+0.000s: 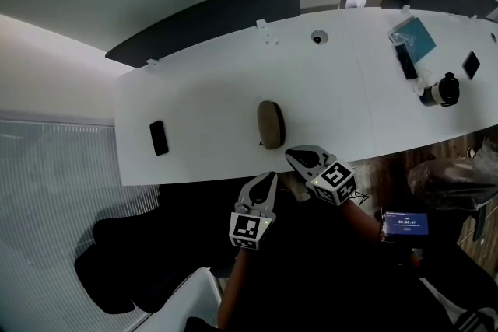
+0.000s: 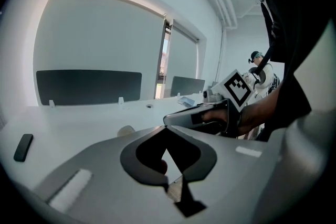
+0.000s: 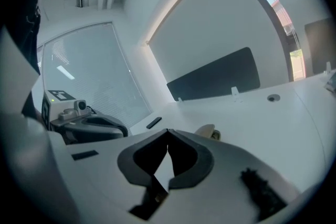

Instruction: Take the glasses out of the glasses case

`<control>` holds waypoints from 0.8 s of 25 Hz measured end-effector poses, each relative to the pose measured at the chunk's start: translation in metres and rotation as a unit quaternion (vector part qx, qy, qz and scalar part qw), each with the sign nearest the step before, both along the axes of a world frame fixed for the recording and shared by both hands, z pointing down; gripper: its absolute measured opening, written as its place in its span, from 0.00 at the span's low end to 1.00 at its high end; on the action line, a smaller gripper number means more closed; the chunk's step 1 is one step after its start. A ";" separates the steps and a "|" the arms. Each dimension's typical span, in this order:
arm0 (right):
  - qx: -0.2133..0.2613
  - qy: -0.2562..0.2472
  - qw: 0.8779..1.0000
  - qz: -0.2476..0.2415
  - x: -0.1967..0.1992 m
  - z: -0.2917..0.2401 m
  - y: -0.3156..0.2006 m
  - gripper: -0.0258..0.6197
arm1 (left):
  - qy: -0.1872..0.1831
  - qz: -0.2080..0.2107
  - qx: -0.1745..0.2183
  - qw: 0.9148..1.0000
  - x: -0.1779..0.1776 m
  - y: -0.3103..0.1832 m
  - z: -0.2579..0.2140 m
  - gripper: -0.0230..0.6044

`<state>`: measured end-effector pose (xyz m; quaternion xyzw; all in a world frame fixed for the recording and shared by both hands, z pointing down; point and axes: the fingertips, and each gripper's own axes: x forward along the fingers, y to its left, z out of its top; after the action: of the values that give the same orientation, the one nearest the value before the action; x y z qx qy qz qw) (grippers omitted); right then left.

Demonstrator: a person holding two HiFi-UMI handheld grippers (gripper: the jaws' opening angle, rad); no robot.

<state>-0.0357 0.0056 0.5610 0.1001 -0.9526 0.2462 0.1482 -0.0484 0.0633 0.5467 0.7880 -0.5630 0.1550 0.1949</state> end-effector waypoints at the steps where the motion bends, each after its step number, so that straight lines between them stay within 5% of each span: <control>1: -0.002 0.004 1.000 0.001 0.002 0.003 -0.004 0.05 | -0.001 -0.008 -0.001 1.000 -0.003 -0.003 0.002 0.05; 6: 0.015 0.047 0.999 -0.004 0.010 0.021 -0.020 0.05 | 0.006 -0.035 0.011 0.999 -0.015 -0.032 0.005 0.05; 14: 0.051 0.120 0.991 -0.021 0.007 0.041 -0.067 0.05 | -0.078 -0.004 -0.024 0.997 -0.034 -0.078 0.061 0.05; 17: 0.092 0.167 0.979 -0.069 -0.002 0.059 -0.063 0.05 | -0.045 -0.039 -0.069 0.996 -0.048 -0.084 0.093 0.14; 20: 0.109 0.188 0.968 -0.125 -0.019 0.082 -0.060 0.05 | -0.028 -0.038 -0.132 0.990 -0.047 -0.092 0.125 0.45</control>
<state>-0.0546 -0.0540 0.6434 0.0401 -0.9337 0.0975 0.3422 -0.0957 -0.0288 0.6720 0.7291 -0.5721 0.2422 0.2873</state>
